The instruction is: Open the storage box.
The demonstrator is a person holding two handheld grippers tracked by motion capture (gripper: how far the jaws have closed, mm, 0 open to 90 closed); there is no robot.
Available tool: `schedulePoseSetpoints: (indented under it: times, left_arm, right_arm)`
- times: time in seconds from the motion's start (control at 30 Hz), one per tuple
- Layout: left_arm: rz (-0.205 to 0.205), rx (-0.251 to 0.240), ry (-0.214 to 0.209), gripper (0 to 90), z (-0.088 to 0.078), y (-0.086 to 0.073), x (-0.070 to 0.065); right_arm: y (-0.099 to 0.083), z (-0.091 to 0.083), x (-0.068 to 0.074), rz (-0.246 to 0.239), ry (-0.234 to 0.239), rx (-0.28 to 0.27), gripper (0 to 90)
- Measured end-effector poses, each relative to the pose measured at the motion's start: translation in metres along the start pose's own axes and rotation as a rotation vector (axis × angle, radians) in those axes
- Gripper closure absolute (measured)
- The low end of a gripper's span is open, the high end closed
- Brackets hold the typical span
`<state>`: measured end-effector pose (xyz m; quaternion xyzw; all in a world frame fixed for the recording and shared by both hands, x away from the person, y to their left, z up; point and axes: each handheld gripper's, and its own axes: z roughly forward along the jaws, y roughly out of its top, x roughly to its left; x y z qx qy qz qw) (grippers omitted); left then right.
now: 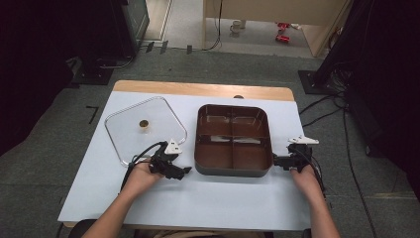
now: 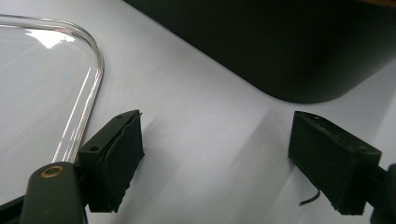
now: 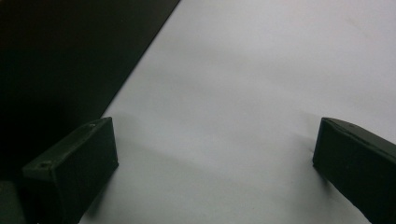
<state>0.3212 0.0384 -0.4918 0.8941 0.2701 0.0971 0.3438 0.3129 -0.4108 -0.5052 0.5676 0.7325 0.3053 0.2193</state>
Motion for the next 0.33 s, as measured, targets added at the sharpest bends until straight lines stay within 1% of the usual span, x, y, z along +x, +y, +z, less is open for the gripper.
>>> schedulePoseSetpoints:
  times: [0.2,0.27,0.33]
  left_arm:
    - [0.001,-0.017,-0.006,17.5,-0.0001,-0.0022,0.0005]
    - [-0.008,-0.036,0.003,16.8,0.0009,-0.0042,-0.0015]
    - [-0.012,-0.068,0.028,12.0,0.003,-0.0081,-0.0065]
  right_arm:
    - [0.0,0.0,0.0,0.0,0.0,0.0,0.0]
    - [0.0,0.0,0.0,0.0,0.0,0.0,0.0]
    - [0.0,0.0,0.0,0.0,0.0,0.0,0.0]
